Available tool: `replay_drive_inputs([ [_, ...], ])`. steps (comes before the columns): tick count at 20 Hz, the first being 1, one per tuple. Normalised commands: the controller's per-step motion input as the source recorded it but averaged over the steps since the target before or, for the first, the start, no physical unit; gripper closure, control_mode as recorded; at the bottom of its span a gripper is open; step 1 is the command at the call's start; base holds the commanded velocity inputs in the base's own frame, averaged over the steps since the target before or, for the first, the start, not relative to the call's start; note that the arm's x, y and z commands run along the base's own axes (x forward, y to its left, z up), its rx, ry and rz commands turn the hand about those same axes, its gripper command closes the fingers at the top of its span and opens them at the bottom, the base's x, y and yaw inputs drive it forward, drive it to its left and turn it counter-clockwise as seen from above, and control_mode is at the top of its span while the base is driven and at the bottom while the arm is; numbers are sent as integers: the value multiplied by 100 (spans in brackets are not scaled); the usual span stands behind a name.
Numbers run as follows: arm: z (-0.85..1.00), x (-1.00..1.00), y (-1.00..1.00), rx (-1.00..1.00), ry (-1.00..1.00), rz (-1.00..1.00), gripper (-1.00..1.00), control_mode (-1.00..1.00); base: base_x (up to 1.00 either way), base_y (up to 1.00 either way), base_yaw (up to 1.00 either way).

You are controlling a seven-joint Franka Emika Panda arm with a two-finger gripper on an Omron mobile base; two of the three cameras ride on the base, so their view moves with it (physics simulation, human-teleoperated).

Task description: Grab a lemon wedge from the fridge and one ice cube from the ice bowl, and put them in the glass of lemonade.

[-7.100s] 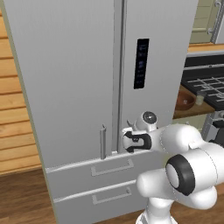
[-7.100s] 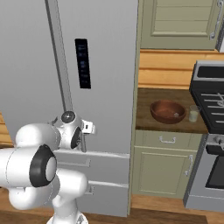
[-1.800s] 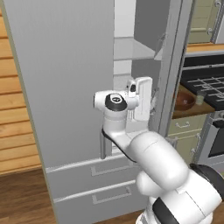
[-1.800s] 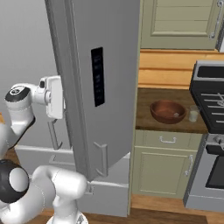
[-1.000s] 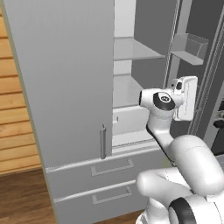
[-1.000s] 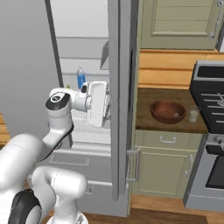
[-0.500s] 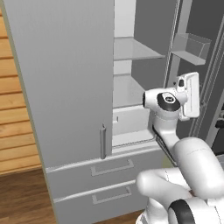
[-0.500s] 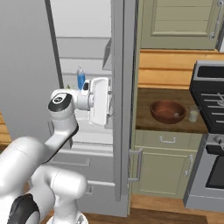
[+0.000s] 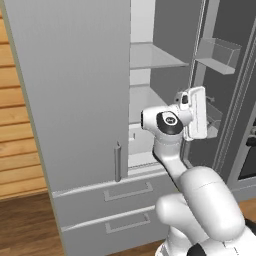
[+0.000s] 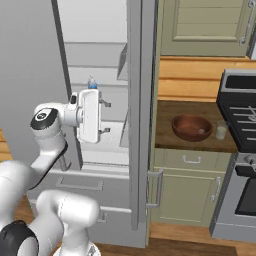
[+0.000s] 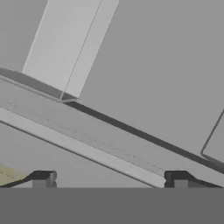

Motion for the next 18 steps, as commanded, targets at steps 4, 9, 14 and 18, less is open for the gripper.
replay_drive_inputs([
  [4,-3,45,100,29,-18,5,-100,-100,0,0,0],
  [9,-58,40,88,71,-26,17,-100,-100,0,0,0],
  [14,-51,8,43,98,-27,24,-100,-100,0,0,0],
  [18,-63,0,29,99,-28,18,-100,-100,0,0,0],
])
